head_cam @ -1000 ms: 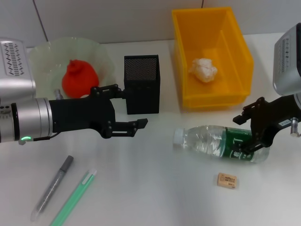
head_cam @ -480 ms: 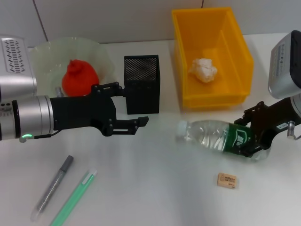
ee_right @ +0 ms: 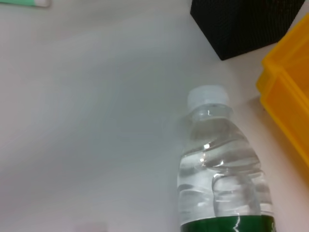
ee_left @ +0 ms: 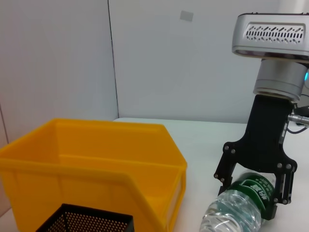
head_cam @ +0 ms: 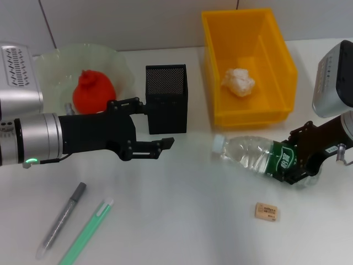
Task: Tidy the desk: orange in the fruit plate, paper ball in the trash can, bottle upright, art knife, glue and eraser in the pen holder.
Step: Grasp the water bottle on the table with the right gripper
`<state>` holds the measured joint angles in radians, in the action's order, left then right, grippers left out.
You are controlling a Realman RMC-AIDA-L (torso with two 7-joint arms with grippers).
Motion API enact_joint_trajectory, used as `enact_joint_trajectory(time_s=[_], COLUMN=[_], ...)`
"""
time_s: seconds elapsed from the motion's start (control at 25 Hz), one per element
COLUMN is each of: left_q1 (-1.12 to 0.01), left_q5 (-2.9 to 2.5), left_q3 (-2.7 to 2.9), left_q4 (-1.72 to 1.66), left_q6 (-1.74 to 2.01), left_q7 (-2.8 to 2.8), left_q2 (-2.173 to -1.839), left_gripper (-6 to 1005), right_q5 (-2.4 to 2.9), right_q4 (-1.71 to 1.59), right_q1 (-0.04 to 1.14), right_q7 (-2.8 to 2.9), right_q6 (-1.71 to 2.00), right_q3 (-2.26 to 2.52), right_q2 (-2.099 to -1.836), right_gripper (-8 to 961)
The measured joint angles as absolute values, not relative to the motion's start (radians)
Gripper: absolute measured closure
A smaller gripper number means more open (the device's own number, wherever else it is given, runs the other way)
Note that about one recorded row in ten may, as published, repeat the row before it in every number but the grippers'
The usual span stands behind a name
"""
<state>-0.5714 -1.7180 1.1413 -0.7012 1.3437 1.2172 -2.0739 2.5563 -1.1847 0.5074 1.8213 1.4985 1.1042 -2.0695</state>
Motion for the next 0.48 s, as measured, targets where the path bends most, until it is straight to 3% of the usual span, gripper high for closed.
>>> enact_joint_trajectory(time_s=[0.48], left_q1=[-0.568], left_q5=[-1.718], left_q3=[1.141], left_q4=[-0.699], left_q6=[1.344], left_q7=[1.215], left_q2=[-2.074], left_gripper=[164], right_q5=[2.563], right_q4=[-1.154], right_q1=[0.513], right_q7=[1.827], right_q6=[1.467], right_q3=[1.103], right_q2=[-2.069], right_gripper=[203])
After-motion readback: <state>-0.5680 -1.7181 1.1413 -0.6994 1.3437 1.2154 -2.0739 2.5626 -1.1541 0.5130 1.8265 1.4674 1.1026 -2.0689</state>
